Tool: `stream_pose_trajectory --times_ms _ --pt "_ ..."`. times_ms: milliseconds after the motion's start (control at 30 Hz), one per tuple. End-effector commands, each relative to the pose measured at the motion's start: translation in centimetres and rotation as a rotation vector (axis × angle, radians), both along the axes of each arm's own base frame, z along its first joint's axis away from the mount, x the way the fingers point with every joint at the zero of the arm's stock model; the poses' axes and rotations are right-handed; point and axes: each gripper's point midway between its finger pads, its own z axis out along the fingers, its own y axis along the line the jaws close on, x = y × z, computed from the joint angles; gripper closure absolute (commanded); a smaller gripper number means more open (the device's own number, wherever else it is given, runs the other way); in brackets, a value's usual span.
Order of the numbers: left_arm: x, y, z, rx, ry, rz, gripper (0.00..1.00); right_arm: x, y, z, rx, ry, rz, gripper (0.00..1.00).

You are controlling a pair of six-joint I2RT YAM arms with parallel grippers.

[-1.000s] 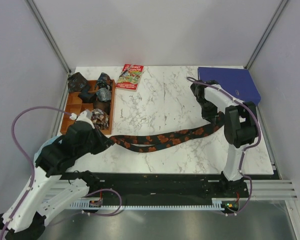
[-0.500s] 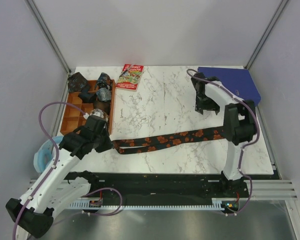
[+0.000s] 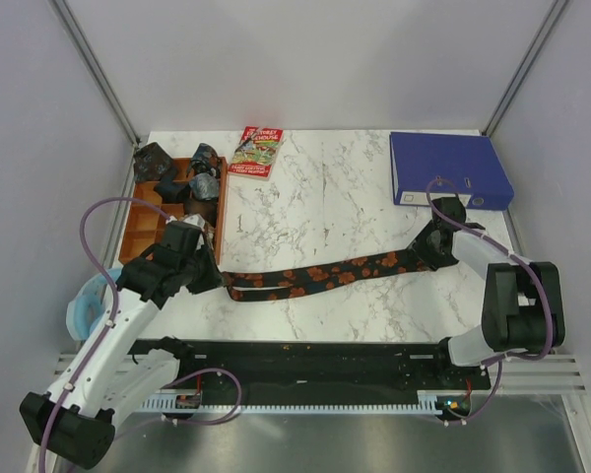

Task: Roll the ties
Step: Flatten out the tie at the center of the board.

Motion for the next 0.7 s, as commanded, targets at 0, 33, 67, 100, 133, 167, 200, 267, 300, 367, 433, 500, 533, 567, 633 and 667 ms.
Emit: stream_pose_trajectory --times_ms 0,33,67,100,133,167,200,267,300,367,433,500,533,567,633,667 --pt "0.7 -0.4 1.1 -0.016 -0.073 -0.045 0.98 2.5 2.3 -0.2 0.138 -0.101 -0.012 0.48" --pt "0.6 -0.5 1.2 -0.021 -0.076 -0.049 0.98 2.6 2.4 -0.2 0.142 -0.105 -0.010 0.48" --pt "0.5 -0.5 1.1 -0.020 -0.071 -0.050 0.98 2.7 2.4 0.0 0.138 -0.109 -0.013 0.48" --pt "0.6 -0.5 1.1 -0.021 -0.074 -0.050 0.98 2.8 2.3 0.1 0.136 -0.113 -0.016 0.48" --pt "0.6 -0.5 1.1 -0.022 -0.076 -0.050 0.98 2.8 2.3 0.3 0.136 -0.117 -0.016 0.48" --pt "0.5 -0.5 1.1 -0.022 -0.076 -0.050 0.98 2.8 2.4 0.5 0.140 -0.115 -0.012 0.48" --pt "0.6 -0.5 1.3 -0.026 -0.082 -0.051 0.98 2.9 2.5 1.0 0.145 -0.125 -0.011 0.48" --pt "0.6 -0.5 1.4 -0.027 -0.088 -0.049 0.98 2.8 2.5 1.6 0.149 -0.128 -0.009 0.48" --pt "0.6 -0.5 1.4 -0.026 -0.089 -0.048 0.98 2.9 2.6 2.4 0.150 -0.146 -0.009 0.48" --pt "0.5 -0.5 1.3 -0.028 -0.088 -0.048 0.98 3.0 2.6 3.4 0.150 -0.166 -0.004 0.48" --pt "0.6 -0.5 1.4 -0.031 -0.095 -0.048 0.98 3.5 2.5 4.4 0.135 -0.190 0.001 0.47" --pt "0.5 -0.5 1.4 -0.031 -0.092 -0.049 0.98 3.4 2.4 4.0 0.123 -0.173 0.000 0.47" --pt "0.6 -0.5 1.4 -0.033 -0.094 -0.050 0.98 3.5 2.4 3.9 0.119 -0.170 0.003 0.47" --pt "0.5 -0.5 1.4 -0.034 -0.094 -0.051 0.98 3.5 2.4 3.6 0.117 -0.161 0.004 0.47" --pt "0.5 -0.6 1.5 -0.036 -0.095 -0.051 0.98 3.5 2.3 2.7 0.098 -0.137 0.006 0.48" --pt "0.5 -0.5 1.4 -0.035 -0.095 -0.049 0.98 3.7 2.4 2.6 0.098 -0.136 0.012 0.47"
